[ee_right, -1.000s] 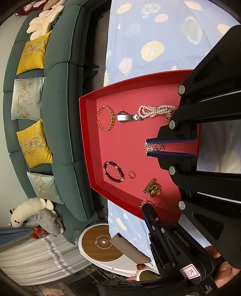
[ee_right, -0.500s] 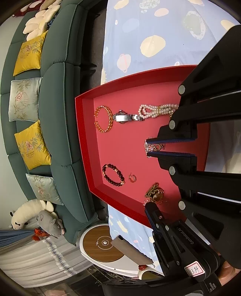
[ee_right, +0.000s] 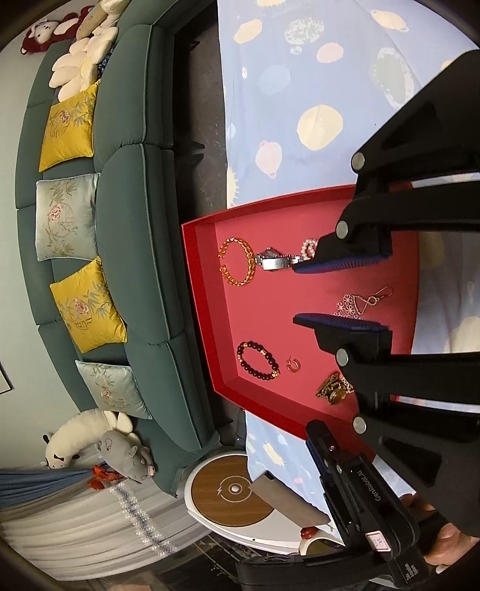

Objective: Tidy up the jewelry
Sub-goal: 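Open the right tool to drop the flower pendant while the left tool releases the silver chain, then lower the right tool onto the gold hoop earring and close around it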

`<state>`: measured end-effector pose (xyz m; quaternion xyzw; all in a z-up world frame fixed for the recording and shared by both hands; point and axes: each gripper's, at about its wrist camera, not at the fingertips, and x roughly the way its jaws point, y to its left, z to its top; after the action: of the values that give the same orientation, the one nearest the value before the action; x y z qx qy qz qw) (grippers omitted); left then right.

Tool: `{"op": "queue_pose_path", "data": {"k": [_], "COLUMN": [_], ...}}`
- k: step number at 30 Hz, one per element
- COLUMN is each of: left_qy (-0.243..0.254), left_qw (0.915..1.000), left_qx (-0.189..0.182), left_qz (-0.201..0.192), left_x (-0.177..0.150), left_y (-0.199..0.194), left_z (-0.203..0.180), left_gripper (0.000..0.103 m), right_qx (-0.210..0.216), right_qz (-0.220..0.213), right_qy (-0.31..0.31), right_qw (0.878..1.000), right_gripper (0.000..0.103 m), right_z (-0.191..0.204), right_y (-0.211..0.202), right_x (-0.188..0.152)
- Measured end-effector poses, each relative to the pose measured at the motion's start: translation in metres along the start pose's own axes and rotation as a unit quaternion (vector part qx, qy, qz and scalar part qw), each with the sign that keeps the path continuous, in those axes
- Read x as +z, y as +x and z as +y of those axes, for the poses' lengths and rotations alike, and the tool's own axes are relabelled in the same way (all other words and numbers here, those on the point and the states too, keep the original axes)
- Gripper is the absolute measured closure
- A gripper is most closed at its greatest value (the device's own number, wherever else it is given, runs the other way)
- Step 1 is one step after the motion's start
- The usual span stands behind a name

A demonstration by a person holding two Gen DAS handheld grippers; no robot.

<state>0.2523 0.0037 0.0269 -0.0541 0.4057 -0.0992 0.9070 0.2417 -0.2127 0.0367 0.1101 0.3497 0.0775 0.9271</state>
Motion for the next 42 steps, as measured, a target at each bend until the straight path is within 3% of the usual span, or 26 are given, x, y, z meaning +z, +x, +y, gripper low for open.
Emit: {"op": "queue_pose_path", "data": {"k": [8,17,31,42], "left_qy": [-0.048,-0.067,-0.011,0.002], "left_qw": [0.9980,0.9973,0.9995,0.9990], "left_qx": [-0.010,-0.030,-0.030,-0.041], "left_qz": [-0.041,-0.008,0.008,0.020], "left_x": [-0.009,-0.067,-0.096,-0.098], "left_y": [-0.066,-0.112,-0.118,-0.106], "left_z": [0.014,0.025,0.020,0.007], "left_gripper": [0.078,0.078,0.078,0.078], "right_qx": [-0.018,-0.032,-0.057,-0.056], "right_qz": [-0.003,0.021,0.111,0.104], "right_qy": [-0.029,-0.021,-0.050,-0.077], "right_qw": [0.999,0.999,0.991,0.990], "right_gripper": [0.069,0.059,0.059,0.060], "right_z": [0.004,0.005,0.004,0.009], "right_y": [-0.064,-0.113,-0.084,-0.069], "right_x": [-0.018,-0.082,-0.159,-0.161]}}
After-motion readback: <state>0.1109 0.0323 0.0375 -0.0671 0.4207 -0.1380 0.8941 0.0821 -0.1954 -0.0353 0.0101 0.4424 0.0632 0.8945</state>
